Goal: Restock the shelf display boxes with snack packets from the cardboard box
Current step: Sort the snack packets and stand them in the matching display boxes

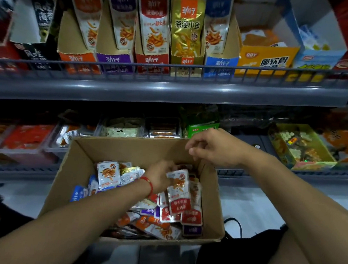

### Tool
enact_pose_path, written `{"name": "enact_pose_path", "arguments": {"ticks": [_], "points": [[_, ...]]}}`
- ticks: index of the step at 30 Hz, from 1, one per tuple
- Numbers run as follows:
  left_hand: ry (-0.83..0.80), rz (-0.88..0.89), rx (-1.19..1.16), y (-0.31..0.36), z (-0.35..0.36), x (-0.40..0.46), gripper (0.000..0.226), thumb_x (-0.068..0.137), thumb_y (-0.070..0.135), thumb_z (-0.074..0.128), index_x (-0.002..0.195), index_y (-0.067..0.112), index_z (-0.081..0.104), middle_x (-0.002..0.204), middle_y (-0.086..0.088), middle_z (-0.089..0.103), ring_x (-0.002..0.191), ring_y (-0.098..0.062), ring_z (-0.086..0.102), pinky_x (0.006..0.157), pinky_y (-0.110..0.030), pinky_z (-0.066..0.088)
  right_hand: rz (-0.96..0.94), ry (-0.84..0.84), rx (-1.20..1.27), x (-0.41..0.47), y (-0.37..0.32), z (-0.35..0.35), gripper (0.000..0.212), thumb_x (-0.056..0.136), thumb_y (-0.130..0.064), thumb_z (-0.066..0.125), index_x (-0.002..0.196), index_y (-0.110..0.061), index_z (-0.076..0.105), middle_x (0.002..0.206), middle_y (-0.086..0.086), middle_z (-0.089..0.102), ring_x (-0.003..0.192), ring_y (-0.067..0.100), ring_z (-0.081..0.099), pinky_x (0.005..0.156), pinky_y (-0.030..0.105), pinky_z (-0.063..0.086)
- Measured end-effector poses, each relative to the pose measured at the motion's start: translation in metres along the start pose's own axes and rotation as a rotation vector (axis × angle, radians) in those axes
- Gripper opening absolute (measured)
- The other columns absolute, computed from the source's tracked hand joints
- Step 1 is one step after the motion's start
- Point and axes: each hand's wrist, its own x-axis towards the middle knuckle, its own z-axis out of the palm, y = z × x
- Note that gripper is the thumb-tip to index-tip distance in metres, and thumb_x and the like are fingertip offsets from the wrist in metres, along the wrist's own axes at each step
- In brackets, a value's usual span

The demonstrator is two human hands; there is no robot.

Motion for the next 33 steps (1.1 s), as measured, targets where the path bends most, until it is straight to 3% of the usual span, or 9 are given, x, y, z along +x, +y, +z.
{"name": "enact_pose_path", "arguments": {"ticks": [5, 8, 12, 14, 20, 23, 26, 31, 33], "points": [[-0.056, -0.080, -0.683, 0.000, -0.061, -0.032, 0.015, 0.087, -0.001, 0.072, 0.095, 0.004, 0.059, 0.090, -0.008, 0.075, 0.078, -0.020, 0.074, 0.068, -0.033, 0.063, 0.020, 0.074, -0.053, -0.004, -0.005, -0.001, 0.022, 0.097, -0.038, 0.065, 0.116, -0.029, 0.071, 0.097, -0.013, 0.072, 0.091, 0.006, 0.067, 0.081, 0.028, 0.055], [-0.025, -0.051, -1.001, 0.007, -0.090, -0.050, 0.019, 0.086, -0.008, 0.069, 0.098, 0.001, 0.059, 0.095, -0.017, 0.075, 0.082, -0.026, 0.073, 0.074, -0.036, 0.062, 0.086, 0.125, -0.133, -0.006, -0.010, 0.001, 0.049, 0.091, -0.049, 0.070, 0.133, -0.027, 0.058, 0.112, -0.010, 0.068, 0.089, 0.007, 0.061, 0.075, 0.025, 0.050], [-0.054, -0.017, -1.275, 0.019, -0.112, -0.070, 0.039, 0.083, -0.015, 0.066, 0.119, -0.002, 0.058, 0.111, -0.025, 0.071, 0.100, -0.037, 0.071, 0.072, -0.035, 0.064, 0.226, 0.207, 0.448, -0.011, -0.022, 0.003, 0.033, 0.091, -0.038, 0.073, 0.117, -0.019, 0.064, 0.105, -0.005, 0.076, 0.091, 0.010, 0.073, 0.073, 0.025, 0.059], [-0.076, 0.006, -1.346, 0.021, -0.119, -0.074, 0.045, 0.082, -0.015, 0.065, 0.124, 0.002, 0.057, 0.115, -0.023, 0.071, 0.106, -0.038, 0.070, 0.073, -0.037, 0.064, 0.217, 0.246, 0.721, -0.014, -0.032, -0.001, 0.022, 0.093, -0.028, 0.072, 0.110, -0.014, 0.070, 0.100, 0.000, 0.079, 0.092, 0.013, 0.075, 0.071, 0.025, 0.057], [-0.040, 0.057, -1.367, 0.023, -0.135, -0.072, 0.036, 0.092, 0.015, 0.061, 0.123, -0.004, 0.061, 0.119, -0.022, 0.070, 0.112, -0.032, 0.068, 0.090, -0.045, 0.059, 0.242, 0.386, 0.890, -0.012, -0.043, -0.002, 0.023, 0.091, -0.024, 0.073, 0.106, -0.007, 0.073, 0.097, 0.007, 0.079, 0.093, 0.021, 0.075, 0.080, 0.033, 0.056], [0.045, 0.078, -1.290, 0.024, -0.139, -0.071, 0.026, 0.084, 0.019, 0.070, 0.103, 0.001, 0.070, 0.101, -0.016, 0.075, 0.094, -0.026, 0.070, 0.089, -0.039, 0.054, 0.257, 0.460, 1.064, -0.008, -0.048, -0.003, 0.034, 0.085, -0.025, 0.074, 0.109, -0.002, 0.073, 0.103, 0.014, 0.078, 0.093, 0.022, 0.073, 0.086, 0.036, 0.056], [0.096, 0.124, -1.289, 0.028, -0.146, -0.072, 0.010, 0.085, 0.014, 0.072, 0.087, 0.004, 0.071, 0.080, -0.006, 0.073, 0.077, -0.014, 0.067, 0.076, -0.032, 0.052, 0.250, 0.518, 1.201, -0.006, -0.057, -0.007, 0.036, 0.083, -0.025, 0.073, 0.109, -0.001, 0.074, 0.103, 0.015, 0.077, 0.086, 0.015, 0.073, 0.069, 0.024, 0.056], [0.235, 0.168, -1.266, 0.027, -0.164, -0.076, 0.038, 0.076, 0.023, 0.078, 0.103, -0.003, 0.072, 0.098, -0.016, 0.077, 0.093, -0.025, 0.073, 0.086, -0.032, 0.057, 0.168, 0.644, 1.052, 0.000, -0.080, -0.024, 0.022, 0.089, -0.023, 0.070, 0.102, -0.005, 0.073, 0.097, 0.014, 0.077, 0.085, 0.022, 0.071, 0.072, 0.026, 0.058], [0.295, 0.167, -1.276, 0.023, -0.175, -0.081, 0.040, 0.076, 0.026, 0.076, 0.106, 0.001, 0.072, 0.098, -0.015, 0.077, 0.089, -0.024, 0.073, 0.078, -0.030, 0.059, 0.087, 0.697, 0.883, 0.003, -0.096, -0.042, 0.017, 0.092, -0.021, 0.068, 0.100, -0.006, 0.071, 0.096, 0.011, 0.078, 0.088, 0.021, 0.074, 0.075, 0.027, 0.061]]}}
